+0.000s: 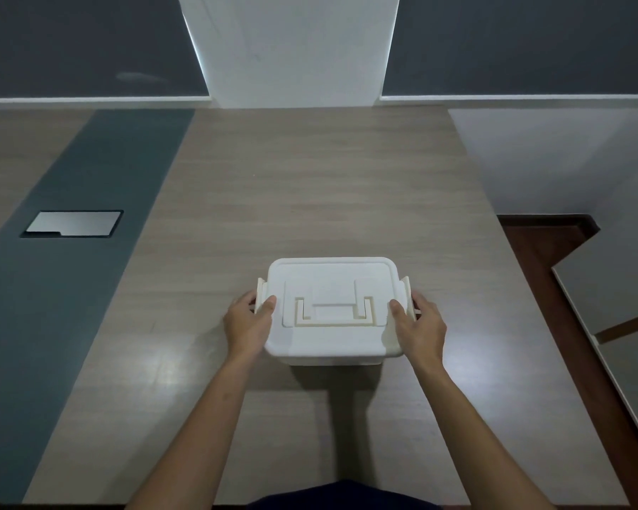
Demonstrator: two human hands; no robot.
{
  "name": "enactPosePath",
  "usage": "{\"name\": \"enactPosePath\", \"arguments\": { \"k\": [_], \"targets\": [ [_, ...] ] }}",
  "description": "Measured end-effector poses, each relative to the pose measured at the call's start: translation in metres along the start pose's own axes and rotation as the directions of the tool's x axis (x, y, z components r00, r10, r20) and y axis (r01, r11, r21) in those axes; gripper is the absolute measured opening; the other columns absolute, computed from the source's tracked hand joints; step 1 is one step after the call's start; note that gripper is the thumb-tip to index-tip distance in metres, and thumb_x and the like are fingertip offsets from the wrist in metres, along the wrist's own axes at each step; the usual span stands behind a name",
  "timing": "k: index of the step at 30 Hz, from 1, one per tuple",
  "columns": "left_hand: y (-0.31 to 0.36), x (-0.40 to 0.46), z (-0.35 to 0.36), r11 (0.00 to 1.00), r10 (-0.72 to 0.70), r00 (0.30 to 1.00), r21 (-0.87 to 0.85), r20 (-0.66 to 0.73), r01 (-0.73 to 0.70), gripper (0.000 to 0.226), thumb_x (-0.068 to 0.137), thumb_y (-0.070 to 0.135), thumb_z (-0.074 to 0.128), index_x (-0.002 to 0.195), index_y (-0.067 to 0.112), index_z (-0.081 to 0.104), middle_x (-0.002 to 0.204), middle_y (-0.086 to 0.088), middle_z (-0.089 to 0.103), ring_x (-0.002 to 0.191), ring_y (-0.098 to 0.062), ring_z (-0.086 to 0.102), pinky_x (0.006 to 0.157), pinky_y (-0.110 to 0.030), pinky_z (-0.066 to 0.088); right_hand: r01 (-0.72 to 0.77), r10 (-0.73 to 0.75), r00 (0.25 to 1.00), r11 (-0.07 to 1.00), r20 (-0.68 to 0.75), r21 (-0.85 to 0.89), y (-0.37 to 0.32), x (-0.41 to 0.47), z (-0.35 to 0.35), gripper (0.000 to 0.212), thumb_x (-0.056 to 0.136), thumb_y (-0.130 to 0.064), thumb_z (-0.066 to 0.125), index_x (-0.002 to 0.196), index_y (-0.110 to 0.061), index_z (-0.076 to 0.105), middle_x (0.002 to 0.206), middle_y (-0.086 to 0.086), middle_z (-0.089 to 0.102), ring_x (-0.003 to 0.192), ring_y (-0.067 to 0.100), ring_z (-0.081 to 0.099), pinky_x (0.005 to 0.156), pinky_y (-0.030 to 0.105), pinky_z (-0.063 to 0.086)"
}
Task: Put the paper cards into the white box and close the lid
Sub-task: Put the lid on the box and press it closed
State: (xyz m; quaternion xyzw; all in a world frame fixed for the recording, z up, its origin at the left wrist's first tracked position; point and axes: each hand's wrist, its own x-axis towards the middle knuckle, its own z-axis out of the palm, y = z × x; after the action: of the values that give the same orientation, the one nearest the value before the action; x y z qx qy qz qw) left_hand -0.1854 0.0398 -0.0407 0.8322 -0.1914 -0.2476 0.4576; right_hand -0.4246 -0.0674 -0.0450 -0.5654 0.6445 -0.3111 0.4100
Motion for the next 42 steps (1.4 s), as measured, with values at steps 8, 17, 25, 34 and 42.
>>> {"name": "enactPosePath", "arguments": {
  "k": [8,17,25,34,42],
  "targets": [
    [-0.004,-0.007,0.013,0.955,0.220,0.973,0.221,-0.074,-0.199,0.036,0.092,0.019,0.054,0.127,0.014,0.061,0.111,-0.013,0.070,0.104,-0.033,0.062,0.087,-0.037,0.047,0.082,-0.084,0.996,0.994,-0.028,-0.078,-0.004,-0.006,0.005,0.047,0.095,-0.025,0.055,0.139,-0.010,0.048,0.114,0.013,0.067,0.104,0.027,0.061,0.091,0.031,0.047],
    [-0.010,-0.007,0.021,0.937,0.257,0.963,0.265,-0.080,-0.228,0.041,0.097,0.021,0.047,0.136,0.010,0.052,0.126,-0.018,0.062,0.109,-0.038,0.060,0.090,-0.041,0.047,0.261,-0.296,0.948,0.934,-0.117,-0.246,0.000,-0.007,0.015,0.036,0.095,-0.014,0.054,0.132,-0.012,0.058,0.067,0.000,0.057,0.058,0.016,0.051,0.058,0.018,0.035],
    [-0.009,-0.003,0.023,0.935,0.249,0.966,0.279,-0.076,-0.219,0.044,0.099,0.023,0.042,0.142,0.013,0.046,0.130,-0.015,0.059,0.115,-0.035,0.057,0.091,-0.040,0.045,0.266,-0.295,0.947,0.943,-0.132,-0.200,0.003,-0.006,0.023,0.038,0.097,-0.016,0.053,0.134,-0.013,0.055,0.074,0.002,0.061,0.062,0.016,0.056,0.054,0.005,0.034],
    [0.004,0.020,0.030,0.932,0.241,0.968,0.294,-0.068,-0.211,0.045,0.100,0.025,0.039,0.143,0.016,0.043,0.133,-0.013,0.058,0.115,-0.036,0.056,0.092,-0.042,0.045,0.304,-0.340,0.929,0.926,-0.144,-0.225,-0.009,0.021,0.035,0.036,0.096,-0.013,0.051,0.132,-0.012,0.057,0.063,0.001,0.054,0.056,0.018,0.048,0.052,0.014,0.031],
    [0.021,0.051,0.041,0.921,0.266,0.962,0.312,-0.061,-0.235,0.044,0.100,0.023,0.038,0.142,0.015,0.044,0.133,-0.013,0.058,0.119,-0.033,0.053,0.093,-0.039,0.043,0.307,-0.350,0.930,0.909,-0.113,-0.281,-0.026,0.052,0.046,0.036,0.097,-0.015,0.048,0.133,-0.012,0.054,0.066,0.002,0.053,0.058,0.019,0.047,0.060,0.021,0.031]
  ]
}}
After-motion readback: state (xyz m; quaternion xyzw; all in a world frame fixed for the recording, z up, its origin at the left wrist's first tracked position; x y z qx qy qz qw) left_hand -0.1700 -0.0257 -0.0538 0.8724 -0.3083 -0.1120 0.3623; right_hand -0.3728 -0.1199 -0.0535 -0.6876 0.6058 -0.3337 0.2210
